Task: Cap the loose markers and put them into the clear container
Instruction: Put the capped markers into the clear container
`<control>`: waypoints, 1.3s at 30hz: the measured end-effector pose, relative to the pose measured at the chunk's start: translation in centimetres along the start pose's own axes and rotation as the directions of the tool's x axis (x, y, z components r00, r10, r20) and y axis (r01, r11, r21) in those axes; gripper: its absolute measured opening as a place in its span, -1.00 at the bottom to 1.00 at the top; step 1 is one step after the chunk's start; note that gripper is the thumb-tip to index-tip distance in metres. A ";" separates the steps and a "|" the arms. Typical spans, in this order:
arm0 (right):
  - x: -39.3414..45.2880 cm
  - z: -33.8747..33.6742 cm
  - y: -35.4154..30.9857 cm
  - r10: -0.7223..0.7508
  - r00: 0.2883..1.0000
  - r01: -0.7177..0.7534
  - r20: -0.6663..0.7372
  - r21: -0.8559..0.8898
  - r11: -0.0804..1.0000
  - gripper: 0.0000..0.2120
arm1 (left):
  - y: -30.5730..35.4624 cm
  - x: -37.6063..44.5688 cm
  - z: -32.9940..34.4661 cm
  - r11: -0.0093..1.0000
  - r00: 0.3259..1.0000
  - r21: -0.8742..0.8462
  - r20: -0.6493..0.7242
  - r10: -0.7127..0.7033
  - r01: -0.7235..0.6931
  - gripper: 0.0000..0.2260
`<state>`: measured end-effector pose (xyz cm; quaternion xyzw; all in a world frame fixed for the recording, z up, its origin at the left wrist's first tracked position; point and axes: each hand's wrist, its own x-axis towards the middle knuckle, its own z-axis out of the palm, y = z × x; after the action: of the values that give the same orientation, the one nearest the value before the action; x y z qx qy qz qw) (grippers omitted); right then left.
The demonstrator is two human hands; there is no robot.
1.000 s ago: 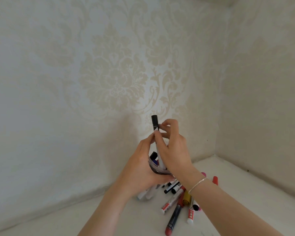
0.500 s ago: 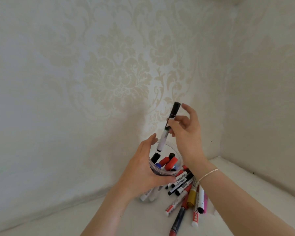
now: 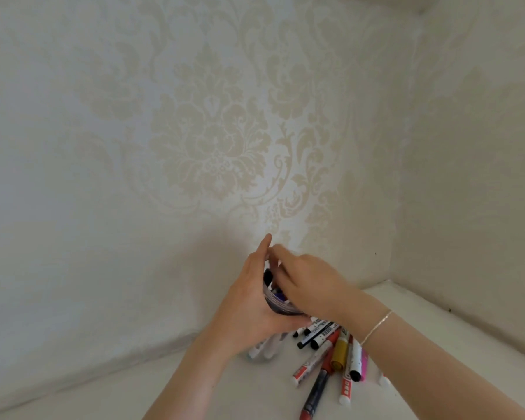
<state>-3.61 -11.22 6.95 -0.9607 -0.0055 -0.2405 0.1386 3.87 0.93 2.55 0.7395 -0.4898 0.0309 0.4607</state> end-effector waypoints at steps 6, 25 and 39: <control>-0.3 -0.6 -0.8 0.076 0.997 -0.073 -0.033 0.092 0.993 -0.80 | -0.5 -0.5 0.0 0.999 0.999 0.000 0.023 -0.033 0.033 0.21; 0.6 -0.9 -2.0 0.264 0.803 -0.163 0.535 -0.229 0.960 -0.70 | 0.7 -1.5 0.1 0.996 0.997 0.084 0.073 0.027 -0.033 0.09; 0.9 -1.4 -2.2 0.252 0.804 -0.150 0.539 -0.227 0.962 -0.57 | 1.1 -1.7 0.3 0.995 0.997 0.092 0.081 0.021 -0.028 0.11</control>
<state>-3.65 -9.54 9.15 -0.9920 0.0770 0.0700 0.0715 2.07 1.74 2.23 0.7547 -0.5149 0.0299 0.4056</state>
